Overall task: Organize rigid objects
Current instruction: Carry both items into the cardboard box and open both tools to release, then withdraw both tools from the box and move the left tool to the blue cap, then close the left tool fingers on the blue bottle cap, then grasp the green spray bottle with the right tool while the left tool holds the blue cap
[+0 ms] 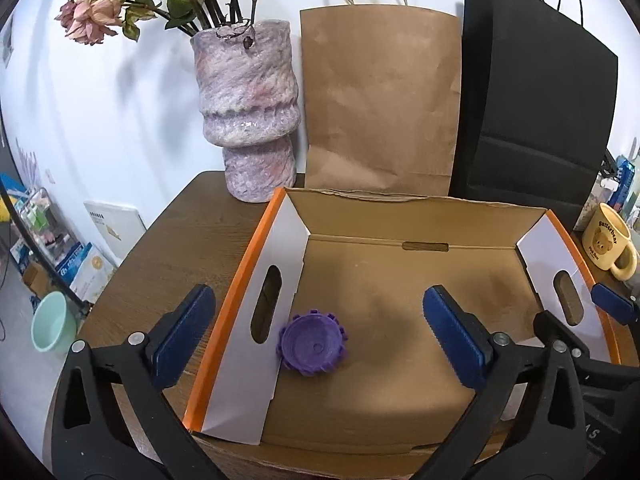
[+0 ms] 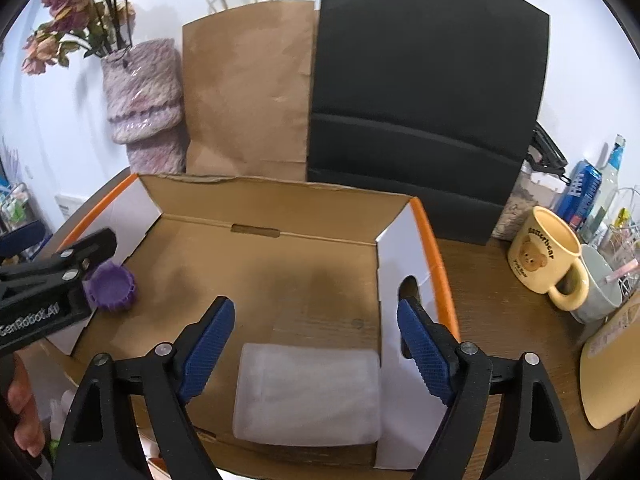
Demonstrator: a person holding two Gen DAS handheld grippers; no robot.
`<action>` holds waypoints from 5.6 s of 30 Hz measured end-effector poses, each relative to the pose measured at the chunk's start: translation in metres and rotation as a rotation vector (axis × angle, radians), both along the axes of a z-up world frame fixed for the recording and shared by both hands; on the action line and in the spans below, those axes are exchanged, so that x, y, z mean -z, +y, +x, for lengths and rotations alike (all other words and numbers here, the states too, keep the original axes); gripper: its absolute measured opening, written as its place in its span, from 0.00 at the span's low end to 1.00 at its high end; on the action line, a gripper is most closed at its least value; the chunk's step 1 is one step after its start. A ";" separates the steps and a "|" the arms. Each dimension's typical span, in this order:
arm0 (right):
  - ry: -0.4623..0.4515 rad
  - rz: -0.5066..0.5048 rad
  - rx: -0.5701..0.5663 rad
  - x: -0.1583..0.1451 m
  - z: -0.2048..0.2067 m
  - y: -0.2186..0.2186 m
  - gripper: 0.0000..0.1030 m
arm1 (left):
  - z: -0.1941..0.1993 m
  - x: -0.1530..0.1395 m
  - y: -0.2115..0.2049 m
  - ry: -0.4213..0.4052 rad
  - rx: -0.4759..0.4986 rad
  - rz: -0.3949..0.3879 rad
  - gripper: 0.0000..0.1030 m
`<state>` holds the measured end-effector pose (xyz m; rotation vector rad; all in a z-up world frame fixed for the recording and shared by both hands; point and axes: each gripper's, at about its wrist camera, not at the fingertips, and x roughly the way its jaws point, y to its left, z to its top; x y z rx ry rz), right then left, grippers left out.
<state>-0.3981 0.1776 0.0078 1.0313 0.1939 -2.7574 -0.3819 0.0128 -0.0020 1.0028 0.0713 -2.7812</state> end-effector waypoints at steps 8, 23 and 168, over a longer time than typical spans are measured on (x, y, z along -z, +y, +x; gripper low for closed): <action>0.003 -0.003 -0.006 -0.001 0.001 0.001 0.86 | 0.004 -0.002 -0.004 0.003 -0.015 0.012 1.00; 0.067 -0.012 -0.024 -0.019 0.024 0.001 0.86 | 0.027 -0.012 -0.007 0.040 -0.001 0.019 1.00; -0.104 0.068 -0.325 0.057 0.185 -0.130 0.68 | 0.221 0.048 -0.099 -0.041 0.124 0.006 0.49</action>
